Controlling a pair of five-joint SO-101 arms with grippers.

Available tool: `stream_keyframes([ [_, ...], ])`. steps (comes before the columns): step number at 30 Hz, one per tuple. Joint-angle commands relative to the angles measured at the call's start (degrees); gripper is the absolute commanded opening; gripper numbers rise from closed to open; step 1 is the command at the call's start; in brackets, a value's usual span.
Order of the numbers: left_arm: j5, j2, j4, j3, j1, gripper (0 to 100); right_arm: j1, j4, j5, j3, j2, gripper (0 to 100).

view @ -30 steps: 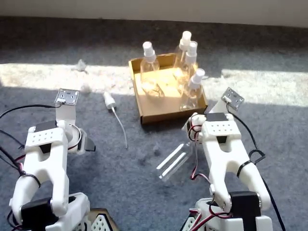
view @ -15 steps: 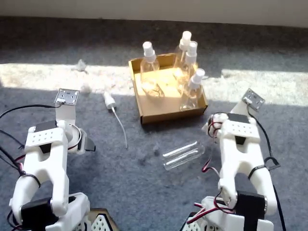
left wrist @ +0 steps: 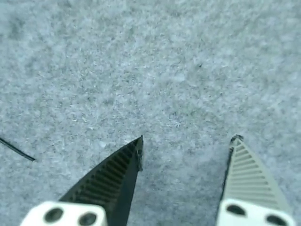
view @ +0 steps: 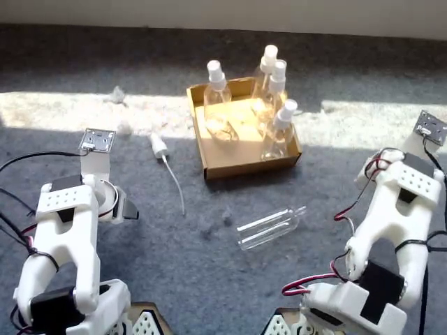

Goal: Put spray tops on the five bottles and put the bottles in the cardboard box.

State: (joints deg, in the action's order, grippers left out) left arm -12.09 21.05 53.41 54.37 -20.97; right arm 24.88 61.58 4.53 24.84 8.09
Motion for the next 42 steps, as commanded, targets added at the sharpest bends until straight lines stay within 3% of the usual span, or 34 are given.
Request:
stream_keyframes([
  [1, 0.53, 1.89, -0.7, -0.31, 0.75, 27, -10.95, 16.48, 12.13, -7.34, 1.54, 4.8],
  [5, 0.53, 1.8, -0.7, -0.22, 0.75, 27, -23.34, 25.36, 25.41, -9.45, 4.97, 16.9],
  [9, 0.53, 1.45, -2.02, -0.13, 0.75, 27, -28.88, 24.84, 35.25, -5.85, 8.57, 24.9],
  [15, 0.53, 1.36, -3.16, -0.13, 0.75, 27, -37.05, 16.31, 35.08, 3.21, 8.13, 25.6],
  [22, 0.53, 1.36, -3.16, -0.13, 0.75, 27, -41.89, 13.93, 35.25, 6.46, 7.43, 25.6],
  [35, 0.53, 1.36, -3.16, -0.04, 0.75, 27, -41.45, 3.47, 35.25, 13.58, -2.15, 25.2],
  [39, 0.44, 1.36, -3.25, 0.48, 0.75, 27, -35.03, 3.47, 34.64, 13.49, -2.42, 18.2],
  [42, 0.35, 1.36, -3.25, 0.57, 0.92, 27, -27.65, 3.12, 29.1, 13.49, -2.42, 12.3],
])
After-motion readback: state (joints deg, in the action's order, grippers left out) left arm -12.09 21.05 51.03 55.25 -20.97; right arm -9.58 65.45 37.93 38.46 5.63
